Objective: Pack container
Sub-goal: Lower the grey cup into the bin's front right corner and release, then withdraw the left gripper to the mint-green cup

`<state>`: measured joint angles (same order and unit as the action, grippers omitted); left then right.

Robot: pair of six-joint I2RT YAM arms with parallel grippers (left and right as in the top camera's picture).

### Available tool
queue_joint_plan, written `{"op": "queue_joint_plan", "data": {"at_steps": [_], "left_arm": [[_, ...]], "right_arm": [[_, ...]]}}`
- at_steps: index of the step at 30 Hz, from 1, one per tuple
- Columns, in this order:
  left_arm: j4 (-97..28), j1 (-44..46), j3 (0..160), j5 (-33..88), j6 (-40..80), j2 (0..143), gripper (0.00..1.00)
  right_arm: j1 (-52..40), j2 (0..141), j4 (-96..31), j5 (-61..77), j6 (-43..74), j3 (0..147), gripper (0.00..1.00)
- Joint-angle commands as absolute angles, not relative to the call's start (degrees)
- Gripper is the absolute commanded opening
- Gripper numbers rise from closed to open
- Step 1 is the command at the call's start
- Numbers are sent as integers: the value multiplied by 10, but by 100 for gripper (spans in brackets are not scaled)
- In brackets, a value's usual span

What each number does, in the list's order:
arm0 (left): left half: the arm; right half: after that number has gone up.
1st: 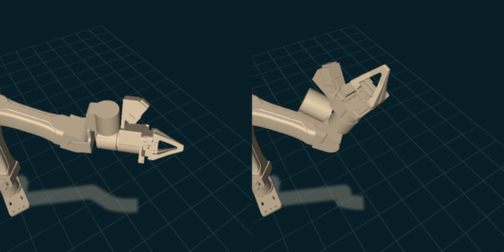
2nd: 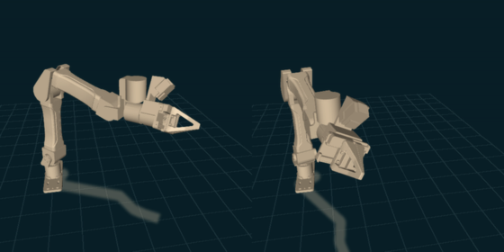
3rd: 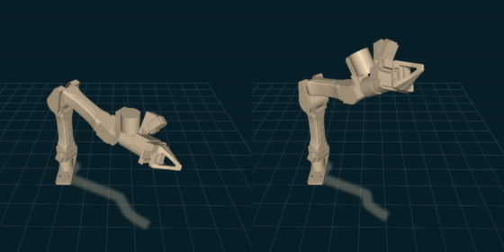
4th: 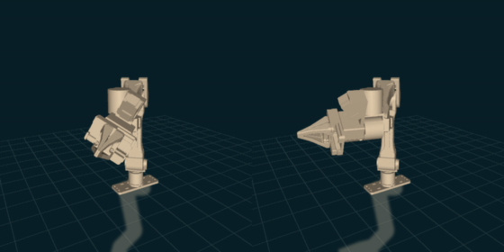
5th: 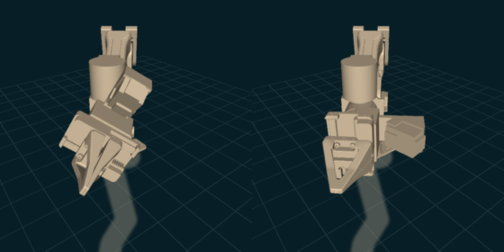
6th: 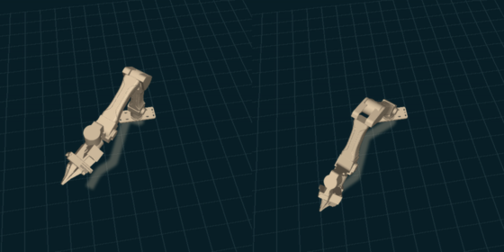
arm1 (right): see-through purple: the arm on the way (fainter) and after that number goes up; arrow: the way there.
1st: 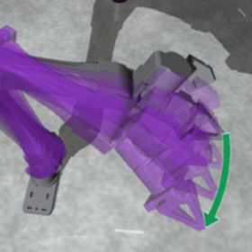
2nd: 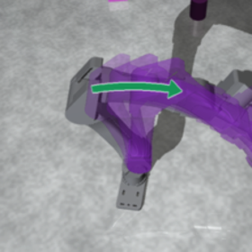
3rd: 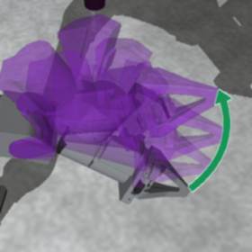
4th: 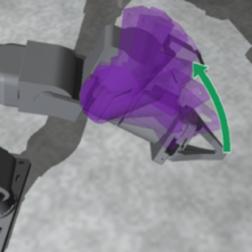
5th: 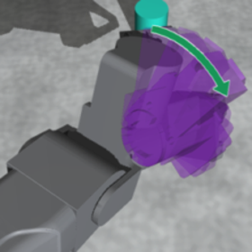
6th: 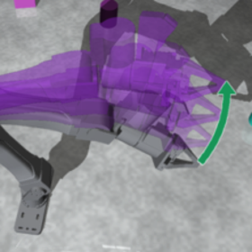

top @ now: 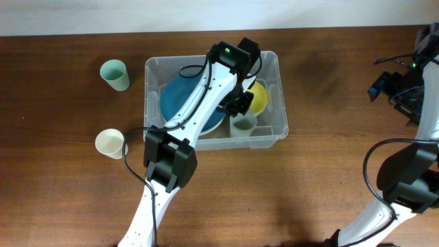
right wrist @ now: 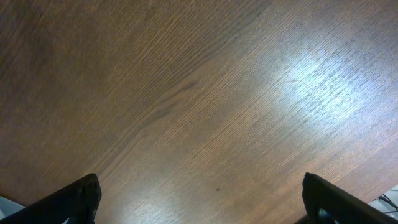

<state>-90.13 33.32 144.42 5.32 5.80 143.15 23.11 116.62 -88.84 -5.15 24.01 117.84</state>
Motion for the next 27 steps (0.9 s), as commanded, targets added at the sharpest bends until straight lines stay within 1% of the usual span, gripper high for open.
{"op": "queue_joint_plan", "data": {"at_steps": [1, 5, 12, 15, 18, 20, 21, 22, 23, 24, 27], "left_arm": [[-900, 332, 1442, 51, 64, 1440, 11], [-896, 332, 1442, 51, 64, 1443, 11], [-884, 332, 1442, 42, 63, 1444, 44], [-883, 332, 1451, 16, 62, 1442, 46], [-898, 327, 1490, 17, 41, 1440, 48], [-908, 321, 1532, 17, 37, 1435, 54], [-914, 316, 1557, 16, 37, 1431, 57], [-918, 312, 1579, 17, 37, 1428, 70], [-923, 306, 1607, 17, 37, 1423, 92], [-928, 299, 1638, 17, 37, 1418, 99], [-946, 276, 1709, 15, 37, 1402, 99]], "right_arm": [[233, 1167, -889, -61, 245, 1176, 99], [233, 1167, -889, -61, 245, 1176, 99], [233, 1167, -889, -61, 245, 1176, 99], [233, 1167, -888, -61, 245, 1176, 99], [233, 1167, -888, -61, 245, 1176, 99], [233, 1167, -888, -61, 245, 1176, 99], [233, 1167, -888, -61, 245, 1176, 99], [233, 1167, -888, -61, 245, 1176, 99], [233, 1167, -888, -61, 245, 1176, 99], [233, 1167, -889, -61, 245, 1176, 99], [233, 1167, -888, -61, 245, 1176, 99]]}}
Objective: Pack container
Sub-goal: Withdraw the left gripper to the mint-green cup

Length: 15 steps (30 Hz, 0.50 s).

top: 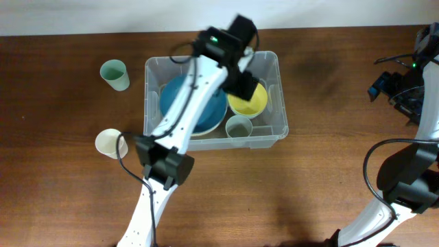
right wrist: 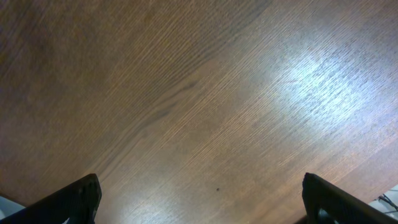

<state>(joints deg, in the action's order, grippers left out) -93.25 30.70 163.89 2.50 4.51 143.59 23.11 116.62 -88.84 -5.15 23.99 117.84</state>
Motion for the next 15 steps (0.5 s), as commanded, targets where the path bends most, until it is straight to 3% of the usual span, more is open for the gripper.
{"op": "queue_joint_plan", "data": {"at_steps": [1, 10, 15], "left_arm": [[-954, 266, 1729, 8, 38, 1396, 99], [-967, 102, 1762, -43, 97, 1344, 99], [-964, -29, 1700, -22, 109, 1346, 99]], "right_arm": [[233, 1167, -888, -61, 245, 1176, 99], [233, 1167, -889, -61, 245, 1176, 99], [233, 1167, -889, -61, 245, 1176, 99]]}}
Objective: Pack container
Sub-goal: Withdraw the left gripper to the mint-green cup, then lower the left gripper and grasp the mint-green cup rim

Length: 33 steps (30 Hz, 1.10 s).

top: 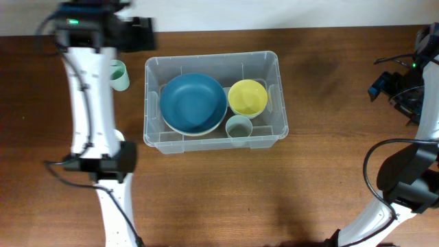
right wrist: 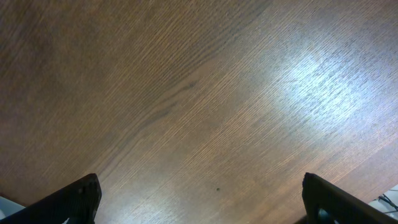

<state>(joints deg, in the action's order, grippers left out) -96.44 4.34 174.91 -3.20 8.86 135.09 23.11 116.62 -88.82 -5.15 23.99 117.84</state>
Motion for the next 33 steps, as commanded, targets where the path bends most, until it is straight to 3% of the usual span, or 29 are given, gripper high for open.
{"op": "queue_joint_plan", "data": {"at_steps": [1, 10, 33], "left_arm": [[-960, -47, 1679, -18, 109, 1346, 99], [-829, -126, 1514, 55, 93, 1346, 99], [-658, -125, 1299, 25, 98, 1350, 100]], "right_arm": [[233, 1167, -888, -61, 245, 1176, 99], [233, 1167, -889, -61, 245, 1176, 99], [233, 1167, -888, -61, 245, 1176, 99]]}}
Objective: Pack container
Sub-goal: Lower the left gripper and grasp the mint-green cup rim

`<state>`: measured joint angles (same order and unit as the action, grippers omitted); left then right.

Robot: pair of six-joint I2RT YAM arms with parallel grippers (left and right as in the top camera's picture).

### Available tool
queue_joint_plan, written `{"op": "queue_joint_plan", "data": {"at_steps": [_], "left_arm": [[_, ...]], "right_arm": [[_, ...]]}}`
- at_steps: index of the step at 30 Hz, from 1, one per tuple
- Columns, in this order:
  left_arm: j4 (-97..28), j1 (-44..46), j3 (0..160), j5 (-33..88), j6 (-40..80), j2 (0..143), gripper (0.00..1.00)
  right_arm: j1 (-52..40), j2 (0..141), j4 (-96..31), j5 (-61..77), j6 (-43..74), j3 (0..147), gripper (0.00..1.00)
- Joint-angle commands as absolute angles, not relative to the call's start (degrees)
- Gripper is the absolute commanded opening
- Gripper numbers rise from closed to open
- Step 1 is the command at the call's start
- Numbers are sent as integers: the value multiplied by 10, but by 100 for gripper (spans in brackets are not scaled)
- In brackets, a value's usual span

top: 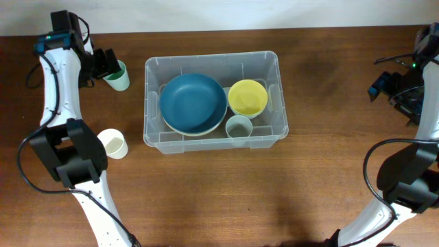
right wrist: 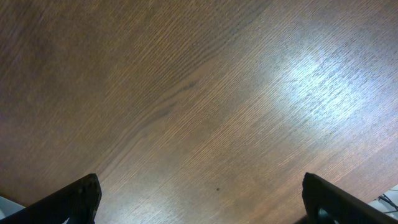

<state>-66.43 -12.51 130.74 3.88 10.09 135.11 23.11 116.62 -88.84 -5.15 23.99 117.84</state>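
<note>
A clear plastic container point(top: 278, 96) holds a blue bowl point(top: 193, 103), a yellow bowl point(top: 247, 97) and a pale green cup point(top: 239, 127). Outside it, a mint-green cup point(top: 119, 76) stands at the far left and a cream cup point(top: 112, 145) sits nearer the front. My left gripper point(top: 104, 63) is at the mint cup's left rim and looks open. My right gripper point(right wrist: 199, 208) is wide open over bare wood, with nothing between its fingers point(right wrist: 78, 199); in the overhead view the right gripper point(top: 384, 86) is at the far right edge.
The brown wooden table point(top: 329, 178) runs to a pale wall at the back. The left arm's base point(top: 72, 161) stands just left of the cream cup. Cables hang by the right arm at the table's right edge.
My left gripper was behind the container's back-left corner and is now lower and further left, at the mint-green cup. The right gripper and the container's contents have not changed.
My left gripper was down inside the container at the pale green cup beside the yellow bowl. Then it was raised over the yellow bowl, the cup left standing in the container. Then it was beyond the back-left corner, and now it is at the mint-green cup.
</note>
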Motion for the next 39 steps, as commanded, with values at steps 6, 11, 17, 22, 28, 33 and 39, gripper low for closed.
{"op": "queue_joint_plan", "data": {"at_steps": [6, 11, 17, 22, 28, 33, 39], "left_arm": [[-637, -125, 1294, 21, 116, 1350, 99], [-627, -125, 1293, 10, 121, 1351, 99], [-621, -126, 1293, -12, 130, 1360, 99], [-622, -125, 1293, -13, 144, 1379, 99], [-619, -126, 1293, -13, 143, 1398, 99], [-612, -125, 1293, -13, 143, 1399, 99], [-613, -125, 1293, -13, 144, 1411, 99]], "right_arm": [[233, 1167, -888, -61, 245, 1176, 99], [233, 1167, -888, -61, 245, 1176, 99], [233, 1167, -888, -61, 245, 1176, 99], [233, 1167, -888, -61, 245, 1176, 99], [233, 1167, -888, -61, 245, 1176, 99], [233, 1167, -889, -61, 245, 1176, 99], [233, 1167, -888, -61, 245, 1176, 99]]}}
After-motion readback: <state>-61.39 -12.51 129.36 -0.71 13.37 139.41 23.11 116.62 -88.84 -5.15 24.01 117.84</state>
